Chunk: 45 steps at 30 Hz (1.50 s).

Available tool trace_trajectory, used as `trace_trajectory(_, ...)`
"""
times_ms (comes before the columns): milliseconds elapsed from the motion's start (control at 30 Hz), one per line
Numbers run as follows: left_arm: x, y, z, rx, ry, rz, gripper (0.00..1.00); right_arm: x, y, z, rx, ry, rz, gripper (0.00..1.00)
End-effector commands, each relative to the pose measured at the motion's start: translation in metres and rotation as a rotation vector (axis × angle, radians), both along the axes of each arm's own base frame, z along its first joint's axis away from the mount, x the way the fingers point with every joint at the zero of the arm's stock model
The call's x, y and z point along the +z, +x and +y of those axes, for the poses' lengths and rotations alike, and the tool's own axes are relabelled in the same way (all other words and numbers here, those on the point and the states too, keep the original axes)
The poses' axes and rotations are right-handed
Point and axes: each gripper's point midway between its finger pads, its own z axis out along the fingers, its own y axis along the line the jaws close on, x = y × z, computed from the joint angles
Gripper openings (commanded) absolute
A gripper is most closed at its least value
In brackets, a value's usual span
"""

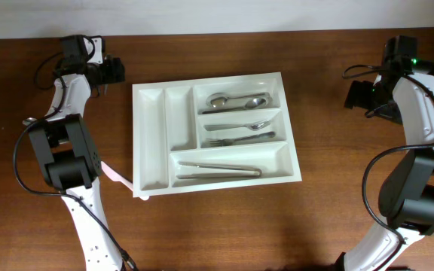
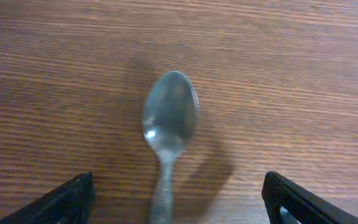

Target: Pack container

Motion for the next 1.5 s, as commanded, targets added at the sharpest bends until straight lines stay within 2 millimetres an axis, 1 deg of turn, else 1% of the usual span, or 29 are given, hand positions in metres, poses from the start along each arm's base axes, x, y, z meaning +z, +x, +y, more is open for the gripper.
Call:
trace_trajectory(0, -0.030, -0.008, 0.022, 0.065, 0.065, 0.055, 0.89, 0.004, 0.004, -0.003, -0.016, -0.002, -0.017, 0.99)
trace_trajectory(133, -0.024, 0.000, 0.029, 0.083, 0.093, 0.013, 0.89, 0.004, 0.004, -0.003, -0.016, -0.002, -0.017, 0.99)
trace_trajectory(200, -0.022, 0.003, 0.029, 0.084, 0.095, -0.001, 0.81, 0.004, 0.004, -0.003, -0.016, -0.002, -0.016, 0.99)
trace_trajectory(267, -0.022, 0.004, 0.028, 0.082, 0.096, -0.008, 0.77, 0.004, 0.004, -0.003, -0.016, -0.002, -0.017, 0.99)
trace_trajectory(333, -0.025, 0.004, 0.026, 0.080, 0.094, -0.003, 0.75, 0.004, 0.004, -0.003, -0.016, -0.002, -0.017, 0.99)
trace_trajectory(400, -0.030, 0.003, 0.025, 0.076, 0.092, 0.008, 0.70, 0.004, 0.004, -0.003, -0.016, -0.002, -0.016, 0.99)
trace_trajectory(467, -0.038, -0.001, 0.021, 0.072, 0.089, 0.030, 0.65, 0.004, 0.004, -0.003, -0.016, -0.002, -0.017, 0.99)
trace_trajectory(567, -0.050, -0.006, 0.014, 0.057, 0.078, 0.064, 0.63, 0.004, 0.004, -0.003, -0.016, -0.002, -0.017, 0.99)
trace_trajectory(733, -0.069, -0.019, -0.004, 0.029, 0.064, 0.141, 0.63, 0.004, 0.004, -0.003, -0.016, -0.002, -0.017, 0.99)
trace_trajectory(900, -0.078, -0.031, -0.022, -0.001, 0.058, 0.209, 0.63, 0.004, 0.004, -0.003, -0.016, -0.002, -0.017, 0.99)
trace_trajectory(1000, -0.083, -0.040, -0.029, -0.012, 0.054, 0.253, 0.63, 0.004, 0.004, -0.003, -0.016, -0.002, -0.017, 0.99)
trace_trajectory(1133, -0.088, -0.050, -0.033, -0.017, 0.051, 0.298, 0.62, 0.004, 0.004, -0.003, -0.016, -0.002, -0.016, 0.99)
trace_trajectory(1167, -0.088, -0.051, -0.032, -0.014, 0.054, 0.305, 0.60, 0.004, 0.004, -0.003, -0.016, -0.002, -0.017, 0.99)
trace_trajectory(1267, -0.089, -0.053, -0.030, -0.008, 0.063, 0.313, 0.56, 0.004, 0.004, -0.003, -0.016, -0.002, -0.017, 0.99)
trace_trajectory(1333, -0.090, -0.055, -0.027, -0.001, 0.075, 0.320, 0.50, 0.004, 0.004, -0.003, -0.016, -0.002, -0.017, 0.99)
trace_trajectory(1467, -0.091, -0.059, -0.024, 0.008, 0.085, 0.339, 0.45, 0.004, 0.004, -0.003, -0.016, -0.002, -0.016, 0.99)
